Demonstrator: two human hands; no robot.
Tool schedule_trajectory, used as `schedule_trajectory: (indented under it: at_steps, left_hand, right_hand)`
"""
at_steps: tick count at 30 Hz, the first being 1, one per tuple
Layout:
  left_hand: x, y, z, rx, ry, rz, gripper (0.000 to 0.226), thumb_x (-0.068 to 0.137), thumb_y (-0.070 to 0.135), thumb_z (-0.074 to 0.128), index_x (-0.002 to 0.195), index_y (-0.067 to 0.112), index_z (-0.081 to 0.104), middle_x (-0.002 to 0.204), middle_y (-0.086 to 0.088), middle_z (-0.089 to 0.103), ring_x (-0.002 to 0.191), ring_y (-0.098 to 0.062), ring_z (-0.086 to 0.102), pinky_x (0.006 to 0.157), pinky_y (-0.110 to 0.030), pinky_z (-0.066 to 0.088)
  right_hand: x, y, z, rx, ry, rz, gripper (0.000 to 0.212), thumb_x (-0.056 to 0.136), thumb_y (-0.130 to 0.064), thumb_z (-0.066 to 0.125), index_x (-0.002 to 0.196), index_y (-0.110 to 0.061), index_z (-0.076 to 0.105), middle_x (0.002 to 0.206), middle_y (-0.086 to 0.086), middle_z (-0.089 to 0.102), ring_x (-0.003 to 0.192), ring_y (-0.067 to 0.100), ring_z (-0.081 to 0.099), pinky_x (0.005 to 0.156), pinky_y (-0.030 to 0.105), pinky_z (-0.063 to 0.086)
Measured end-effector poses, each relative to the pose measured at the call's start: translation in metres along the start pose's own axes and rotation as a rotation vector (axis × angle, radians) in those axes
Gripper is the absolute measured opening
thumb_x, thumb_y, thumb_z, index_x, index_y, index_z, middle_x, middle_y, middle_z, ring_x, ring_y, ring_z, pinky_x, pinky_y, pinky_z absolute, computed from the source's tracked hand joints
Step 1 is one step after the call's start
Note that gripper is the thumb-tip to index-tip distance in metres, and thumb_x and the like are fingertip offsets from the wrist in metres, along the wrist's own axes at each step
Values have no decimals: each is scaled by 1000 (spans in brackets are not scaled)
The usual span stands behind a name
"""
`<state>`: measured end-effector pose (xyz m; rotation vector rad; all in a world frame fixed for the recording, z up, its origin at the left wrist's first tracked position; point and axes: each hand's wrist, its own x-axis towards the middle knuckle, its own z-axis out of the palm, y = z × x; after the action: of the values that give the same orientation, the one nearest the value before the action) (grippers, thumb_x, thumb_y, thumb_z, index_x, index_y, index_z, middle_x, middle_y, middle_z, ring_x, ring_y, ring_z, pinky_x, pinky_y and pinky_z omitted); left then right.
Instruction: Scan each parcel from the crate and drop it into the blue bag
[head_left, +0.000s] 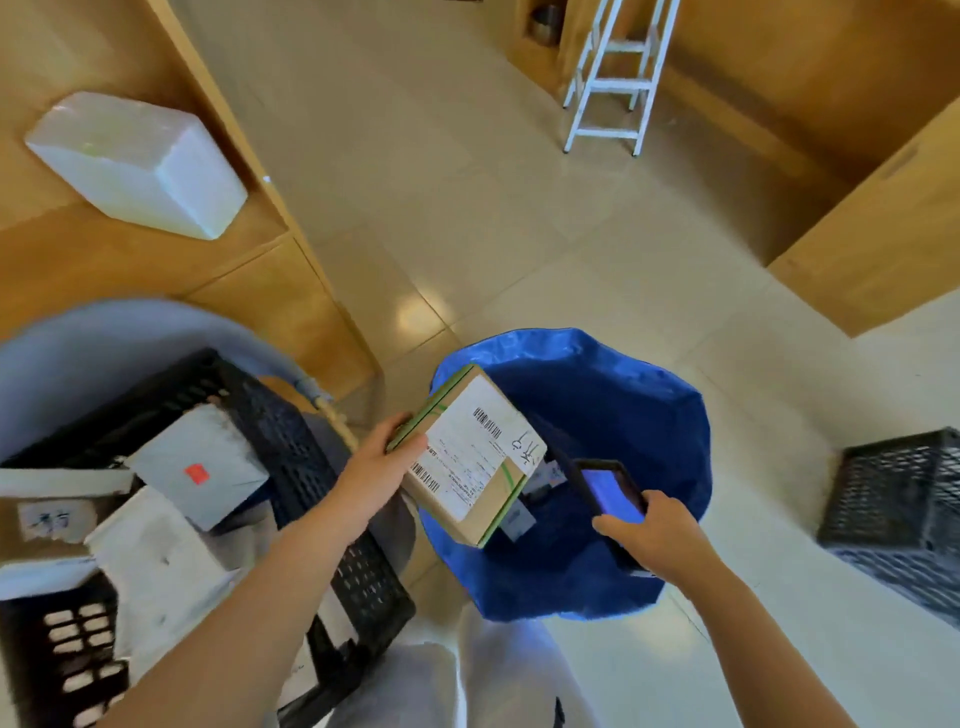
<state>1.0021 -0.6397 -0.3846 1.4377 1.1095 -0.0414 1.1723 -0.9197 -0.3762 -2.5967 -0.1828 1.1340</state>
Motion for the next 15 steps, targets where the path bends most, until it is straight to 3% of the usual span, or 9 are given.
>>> schedule_trajectory:
  at_steps: [5,8,12,15]
  left_hand:
    - [62,-13,86,116,-111,-67,22,99,21,54,116,35,50,106,6,61,98,-12,57,82,-26,45]
    - [99,-38,123,248,-143,-136,23,99,30,52,120,37,50,103,8,61,109,-20,58,97,-36,46]
    - [159,-91,160,516,-118,-196,54,89,55,44,141,41,44,124,2,62,122,-28,50,104,-42,41]
    - [204,-136,191,581,-136,-260,50,90,56,41,138,45,45,119,2,65,121,-28,49,104,-42,42]
  right_hand:
    - [57,30,-5,-5,-49,89,61,72,-58,73,113,-17,53,105,3,60,81,16,60,68,30,47]
    - [99,42,4,17,-79,125,60,70,-58,73,109,-17,53,104,3,59,80,15,60,67,30,48]
    - [162,53,28,61,-67,176,57,67,-56,73,103,-15,55,102,2,59,79,17,62,64,31,50]
    - [218,64,62,125,-77,207,54,69,-52,73,100,-11,55,102,7,60,80,21,61,62,30,48]
